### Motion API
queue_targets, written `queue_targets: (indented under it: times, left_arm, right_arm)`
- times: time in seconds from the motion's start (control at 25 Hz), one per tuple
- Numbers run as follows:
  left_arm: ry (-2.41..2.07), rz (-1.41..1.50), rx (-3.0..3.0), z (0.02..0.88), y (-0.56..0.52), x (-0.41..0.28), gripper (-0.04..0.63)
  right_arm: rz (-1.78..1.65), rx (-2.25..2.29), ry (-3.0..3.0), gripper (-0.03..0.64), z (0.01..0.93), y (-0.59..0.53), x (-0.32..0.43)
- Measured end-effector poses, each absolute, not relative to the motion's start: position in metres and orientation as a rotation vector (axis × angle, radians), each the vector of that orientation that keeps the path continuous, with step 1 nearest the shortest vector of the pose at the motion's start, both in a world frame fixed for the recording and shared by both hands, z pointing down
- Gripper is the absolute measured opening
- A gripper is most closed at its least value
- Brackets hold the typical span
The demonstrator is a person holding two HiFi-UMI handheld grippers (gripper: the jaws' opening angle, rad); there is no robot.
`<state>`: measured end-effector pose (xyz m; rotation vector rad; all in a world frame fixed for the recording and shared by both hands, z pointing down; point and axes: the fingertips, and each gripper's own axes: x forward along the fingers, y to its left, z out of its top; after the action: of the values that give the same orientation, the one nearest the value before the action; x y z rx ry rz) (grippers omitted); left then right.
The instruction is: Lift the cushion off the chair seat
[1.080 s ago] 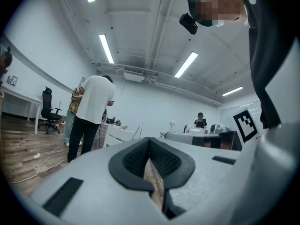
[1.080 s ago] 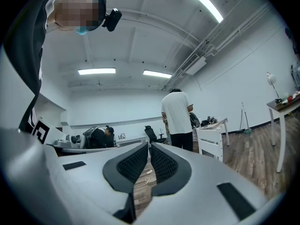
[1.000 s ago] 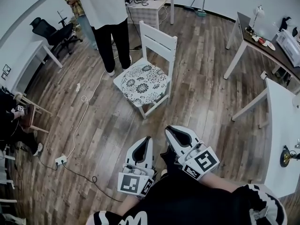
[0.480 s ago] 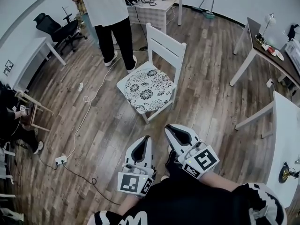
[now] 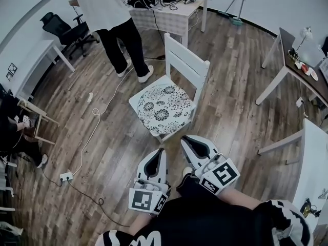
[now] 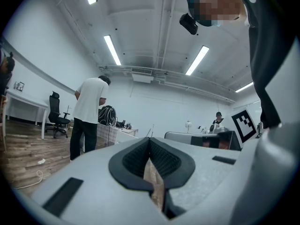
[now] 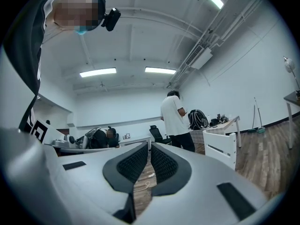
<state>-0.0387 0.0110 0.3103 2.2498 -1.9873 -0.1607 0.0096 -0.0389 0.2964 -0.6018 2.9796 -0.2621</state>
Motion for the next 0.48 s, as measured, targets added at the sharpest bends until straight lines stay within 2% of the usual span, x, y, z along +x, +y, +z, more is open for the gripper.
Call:
queue_targets:
  times: [0.48]
  left_arm:
    - [-2.046,-0.154,2.178,0.316,-0.053,-0.05,0.002]
  right_arm:
    - [-0.306,-0.506,3.008,0.035,0.304,-0.105,-0.006]
